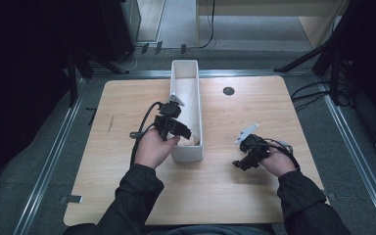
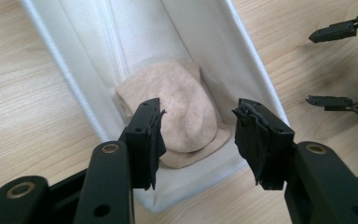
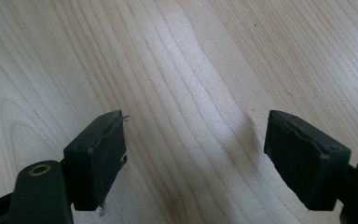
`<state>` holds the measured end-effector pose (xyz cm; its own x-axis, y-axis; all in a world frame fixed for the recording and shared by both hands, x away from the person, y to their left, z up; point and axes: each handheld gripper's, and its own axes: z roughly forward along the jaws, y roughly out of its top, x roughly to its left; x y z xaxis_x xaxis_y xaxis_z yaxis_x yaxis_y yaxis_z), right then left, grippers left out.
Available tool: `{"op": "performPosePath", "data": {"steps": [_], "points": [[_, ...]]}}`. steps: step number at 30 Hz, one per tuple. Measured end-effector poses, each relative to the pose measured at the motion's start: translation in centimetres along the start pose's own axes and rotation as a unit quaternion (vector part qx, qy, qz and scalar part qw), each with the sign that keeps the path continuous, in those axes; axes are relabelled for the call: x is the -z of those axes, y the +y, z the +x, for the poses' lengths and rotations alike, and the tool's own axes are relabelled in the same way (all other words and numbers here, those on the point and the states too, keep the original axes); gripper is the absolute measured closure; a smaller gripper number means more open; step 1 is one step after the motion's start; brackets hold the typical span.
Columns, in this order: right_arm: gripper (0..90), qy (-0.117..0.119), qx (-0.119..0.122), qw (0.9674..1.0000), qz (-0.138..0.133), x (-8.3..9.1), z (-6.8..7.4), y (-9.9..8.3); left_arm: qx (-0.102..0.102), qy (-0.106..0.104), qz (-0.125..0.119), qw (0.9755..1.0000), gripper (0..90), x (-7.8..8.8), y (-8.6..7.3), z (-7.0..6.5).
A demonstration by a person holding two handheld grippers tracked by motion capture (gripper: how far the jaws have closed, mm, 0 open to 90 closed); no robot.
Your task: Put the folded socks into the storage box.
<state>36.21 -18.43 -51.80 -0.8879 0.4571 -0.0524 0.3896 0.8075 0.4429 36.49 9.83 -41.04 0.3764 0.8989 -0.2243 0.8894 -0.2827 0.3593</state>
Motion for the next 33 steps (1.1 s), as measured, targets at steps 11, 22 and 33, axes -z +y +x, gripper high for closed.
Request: {"op": "performPosePath", "data": {"steps": [11,22,33], "points": [[20.5,0.011,-0.015,0.9997,-0.014,0.3,0.0,-0.2,-0.007,-0.008,-0.018,0.9998,47.1,2.1,-0.7,1.9],[20.5,0.011,-0.027,0.9994,-0.018,0.5,-0.1,-0.7,0.006,-0.007,-0.038,0.9992,45.7,3.5,-2.4,5.1],[20.5,0.007,-0.029,0.9995,-0.015,0.4,-0.1,-0.9,0.001,-0.013,-0.075,0.9971,45.0,3.6,-4.1,7.7]]}}
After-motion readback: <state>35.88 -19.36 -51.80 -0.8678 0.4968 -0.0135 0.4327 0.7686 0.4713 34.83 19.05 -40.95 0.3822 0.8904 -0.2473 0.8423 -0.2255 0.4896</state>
